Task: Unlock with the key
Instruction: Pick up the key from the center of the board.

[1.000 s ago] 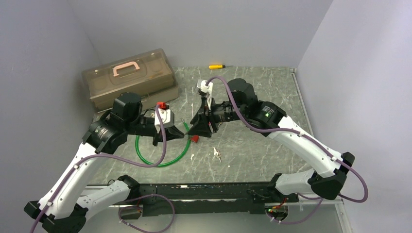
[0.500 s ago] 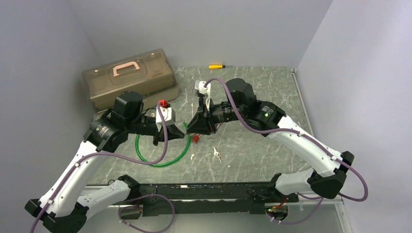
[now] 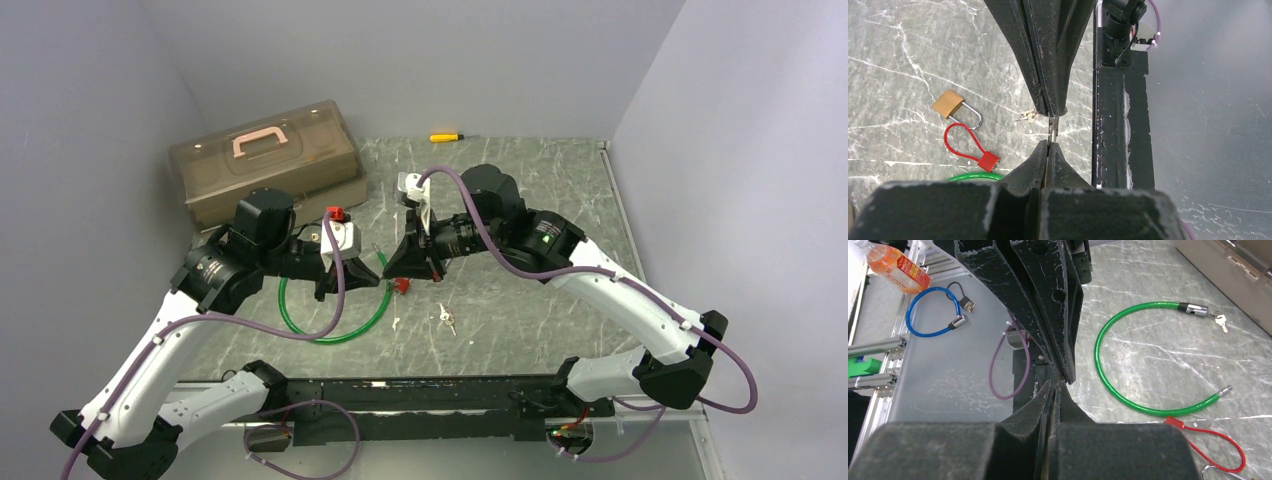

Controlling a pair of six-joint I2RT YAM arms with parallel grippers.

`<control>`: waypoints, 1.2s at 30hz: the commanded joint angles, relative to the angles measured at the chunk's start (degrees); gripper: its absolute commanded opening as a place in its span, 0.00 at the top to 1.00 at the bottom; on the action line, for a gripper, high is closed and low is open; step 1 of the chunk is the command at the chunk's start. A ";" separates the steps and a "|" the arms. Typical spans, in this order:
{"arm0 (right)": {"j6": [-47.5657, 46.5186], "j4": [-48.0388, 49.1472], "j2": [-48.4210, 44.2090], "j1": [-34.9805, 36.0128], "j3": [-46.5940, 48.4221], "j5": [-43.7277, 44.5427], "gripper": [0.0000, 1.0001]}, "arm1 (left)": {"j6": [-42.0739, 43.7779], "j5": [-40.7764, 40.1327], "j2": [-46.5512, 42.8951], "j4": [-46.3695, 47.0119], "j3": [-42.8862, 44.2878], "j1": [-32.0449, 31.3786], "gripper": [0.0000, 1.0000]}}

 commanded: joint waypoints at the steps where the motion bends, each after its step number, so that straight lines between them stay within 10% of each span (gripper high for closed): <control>1: -0.82 0.48 -0.89 0.86 -0.29 -0.10 1.00 | -1.11 -0.38 -0.17 1.52 2.73 -0.21 1.00; 11: -3.68 -2.57 -1.10 0.89 -1.08 0.82 1.00 | -1.66 -0.86 0.18 1.28 4.28 -0.12 1.00; 16: -2.79 -0.50 -2.19 0.88 -2.54 1.35 0.81 | -2.10 -0.70 0.40 1.60 4.58 -0.16 1.00; 22: -2.28 1.20 -2.87 0.90 -3.01 3.14 1.00 | -2.29 -0.22 0.62 1.67 4.53 -0.15 1.00; 30: 0.64 4.64 -5.52 0.78 -6.50 5.65 1.00 | -2.60 -0.71 0.36 1.63 4.62 -0.16 1.00; 36: 5.04 9.90 -9.53 0.24 -12.16 4.70 1.00 | -1.86 -0.83 -0.22 0.05 4.54 -0.02 0.44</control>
